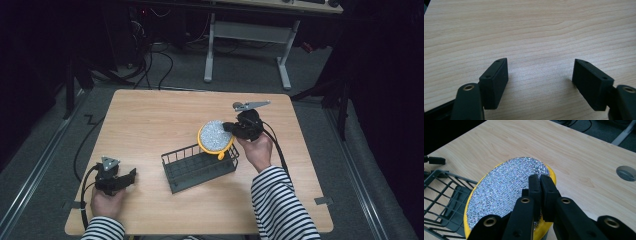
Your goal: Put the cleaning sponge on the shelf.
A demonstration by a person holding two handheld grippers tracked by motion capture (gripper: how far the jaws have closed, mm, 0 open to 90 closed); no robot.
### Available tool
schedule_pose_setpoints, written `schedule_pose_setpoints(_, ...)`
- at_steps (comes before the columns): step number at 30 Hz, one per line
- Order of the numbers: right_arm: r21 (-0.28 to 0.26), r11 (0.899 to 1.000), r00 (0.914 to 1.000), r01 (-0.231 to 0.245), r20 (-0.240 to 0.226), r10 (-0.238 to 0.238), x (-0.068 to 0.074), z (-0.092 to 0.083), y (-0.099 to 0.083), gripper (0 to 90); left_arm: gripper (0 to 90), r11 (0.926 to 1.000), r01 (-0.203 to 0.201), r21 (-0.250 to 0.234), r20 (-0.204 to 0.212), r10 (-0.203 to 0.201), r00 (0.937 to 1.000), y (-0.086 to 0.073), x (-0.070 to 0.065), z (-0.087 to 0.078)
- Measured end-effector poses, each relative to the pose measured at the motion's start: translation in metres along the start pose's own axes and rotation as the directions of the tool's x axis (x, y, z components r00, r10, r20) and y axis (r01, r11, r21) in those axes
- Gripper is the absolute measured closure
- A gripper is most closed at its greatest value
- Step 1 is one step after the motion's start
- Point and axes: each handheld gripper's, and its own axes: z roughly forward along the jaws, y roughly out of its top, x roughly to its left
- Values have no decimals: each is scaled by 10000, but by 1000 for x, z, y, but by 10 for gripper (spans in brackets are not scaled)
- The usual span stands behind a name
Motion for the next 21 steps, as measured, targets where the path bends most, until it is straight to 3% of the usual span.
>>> schedule_pose_setpoints(10,12,9986,9986,524,42,-524,3,7,-15,878,295,10000,-46,14,-57,46,10000,0,-1,0)
schedule_pose_setpoints(21,-324,9927,9928,1166,314,-1156,17,3,-14,878,295,10000,-60,24,-65,60,10000,0,-1,0)
